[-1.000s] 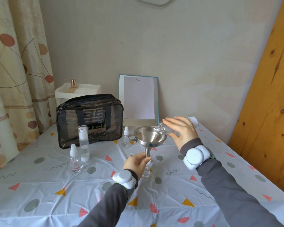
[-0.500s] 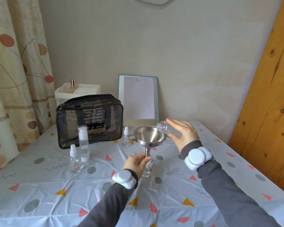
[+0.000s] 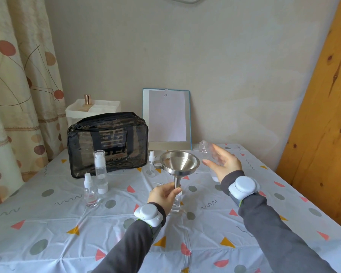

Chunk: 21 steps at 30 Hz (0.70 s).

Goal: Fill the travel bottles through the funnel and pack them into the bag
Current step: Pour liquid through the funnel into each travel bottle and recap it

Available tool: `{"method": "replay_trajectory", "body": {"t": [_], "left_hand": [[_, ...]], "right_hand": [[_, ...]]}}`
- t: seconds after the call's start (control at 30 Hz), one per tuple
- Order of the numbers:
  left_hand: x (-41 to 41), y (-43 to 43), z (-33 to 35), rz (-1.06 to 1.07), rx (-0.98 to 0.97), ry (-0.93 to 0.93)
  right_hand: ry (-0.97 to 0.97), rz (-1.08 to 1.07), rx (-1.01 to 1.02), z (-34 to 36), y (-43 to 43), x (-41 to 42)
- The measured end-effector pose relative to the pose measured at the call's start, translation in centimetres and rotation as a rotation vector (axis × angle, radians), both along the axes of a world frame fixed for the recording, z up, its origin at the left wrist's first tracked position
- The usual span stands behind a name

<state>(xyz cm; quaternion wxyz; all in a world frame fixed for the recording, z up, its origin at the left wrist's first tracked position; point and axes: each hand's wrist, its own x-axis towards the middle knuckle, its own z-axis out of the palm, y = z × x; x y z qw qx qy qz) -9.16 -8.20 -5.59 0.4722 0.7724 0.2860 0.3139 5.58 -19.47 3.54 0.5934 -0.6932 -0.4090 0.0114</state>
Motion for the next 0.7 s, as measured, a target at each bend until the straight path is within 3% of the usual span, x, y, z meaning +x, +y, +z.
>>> {"method": "replay_trajectory", "body": {"t": [0.1,0.23,0.7], "left_hand": [[0.0,0.0,0.0,-0.003,-0.016,-0.015],[0.2,0.1,-0.1,-0.009,-0.025,-0.02],[0.0,0.2,-0.2,-0.047,-0.076,-0.035]], "right_hand": [[0.299,0.018,0.128,-0.7,0.5,0.5],[0.49,0.012,0.101,-2.5,1.5,0.8],[0.511,0.012,0.088,-6.2,6.0,1.4]]}}
